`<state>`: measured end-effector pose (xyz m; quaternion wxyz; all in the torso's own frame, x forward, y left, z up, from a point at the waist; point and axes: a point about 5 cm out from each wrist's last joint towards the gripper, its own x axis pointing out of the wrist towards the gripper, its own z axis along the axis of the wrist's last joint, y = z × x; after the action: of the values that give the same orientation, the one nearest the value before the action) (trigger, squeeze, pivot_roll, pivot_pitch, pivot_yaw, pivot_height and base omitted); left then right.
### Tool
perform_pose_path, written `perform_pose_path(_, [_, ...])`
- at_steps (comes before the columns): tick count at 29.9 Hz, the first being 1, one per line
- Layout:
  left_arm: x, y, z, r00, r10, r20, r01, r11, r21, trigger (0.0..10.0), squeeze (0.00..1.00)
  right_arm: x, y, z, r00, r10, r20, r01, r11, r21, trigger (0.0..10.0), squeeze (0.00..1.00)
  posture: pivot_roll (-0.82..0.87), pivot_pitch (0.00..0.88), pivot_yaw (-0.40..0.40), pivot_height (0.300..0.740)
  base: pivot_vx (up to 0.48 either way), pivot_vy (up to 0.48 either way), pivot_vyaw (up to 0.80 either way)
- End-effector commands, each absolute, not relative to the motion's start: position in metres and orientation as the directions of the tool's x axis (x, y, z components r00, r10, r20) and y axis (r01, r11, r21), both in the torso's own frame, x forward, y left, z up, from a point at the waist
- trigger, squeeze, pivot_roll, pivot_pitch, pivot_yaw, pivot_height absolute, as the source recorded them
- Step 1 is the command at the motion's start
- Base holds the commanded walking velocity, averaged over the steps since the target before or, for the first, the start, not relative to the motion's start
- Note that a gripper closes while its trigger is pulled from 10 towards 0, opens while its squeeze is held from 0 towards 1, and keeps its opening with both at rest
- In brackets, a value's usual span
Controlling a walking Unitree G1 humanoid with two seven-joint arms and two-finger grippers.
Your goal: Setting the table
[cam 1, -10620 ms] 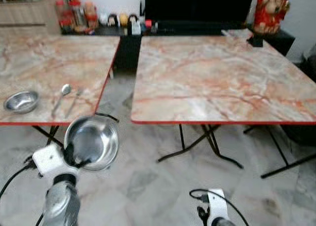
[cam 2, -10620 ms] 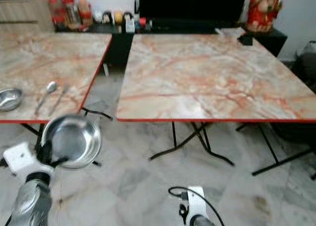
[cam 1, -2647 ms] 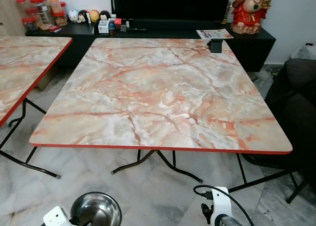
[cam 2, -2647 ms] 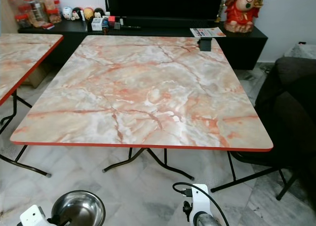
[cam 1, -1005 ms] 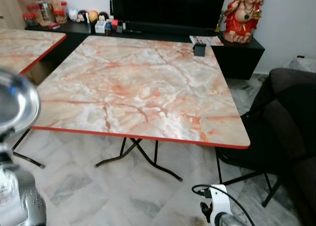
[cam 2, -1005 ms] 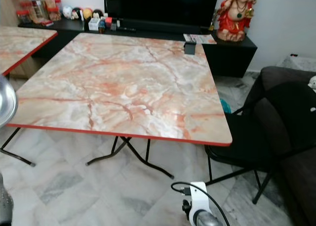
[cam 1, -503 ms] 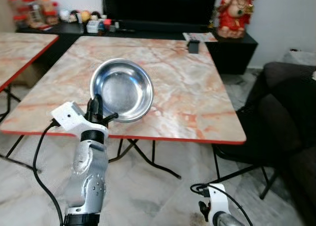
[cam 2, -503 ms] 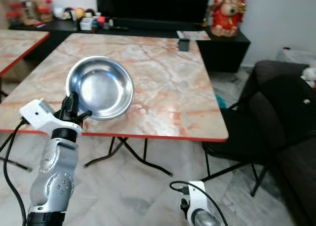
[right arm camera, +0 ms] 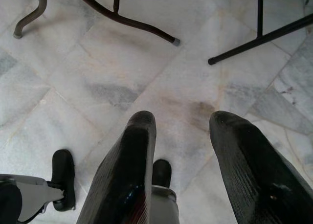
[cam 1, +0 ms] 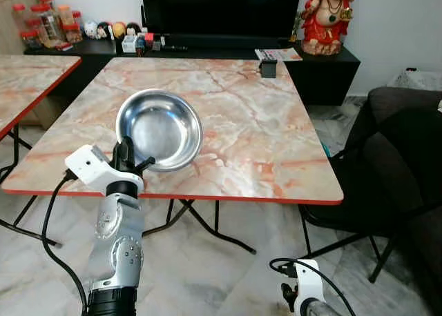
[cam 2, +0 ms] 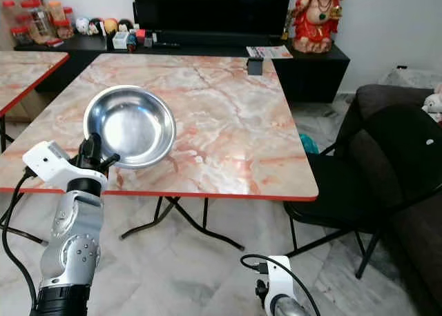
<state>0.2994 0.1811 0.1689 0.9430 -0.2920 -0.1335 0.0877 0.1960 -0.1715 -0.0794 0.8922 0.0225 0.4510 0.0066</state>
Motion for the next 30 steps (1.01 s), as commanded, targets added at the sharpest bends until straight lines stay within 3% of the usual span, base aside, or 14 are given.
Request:
perform_pose_path(1, [0.3024,0.1824,0.1729,0.946,0.244,0.214,-0.079,0.812,-0.578,10.0,0.0,0.2001,-0.1715,-0.0772,0.608,0.028,-0.794,0.018,0.999,0.049,10.0,0.0,0.03,0.0,-0.02,0.732,0.368,0.0,0.0])
perform_pose_path(30, [0.3028,0.1735,0.1699,0.958,0.196,0.207,-0.044,0.818,-0.574,10.0,0.0,0.2017,-0.1715,-0.0761,0.617,0.027,-0.786,0.022,0.998,0.052,10.0,0.0,0.03,0.0,-0.022,0.732,0.377,0.0,0.0])
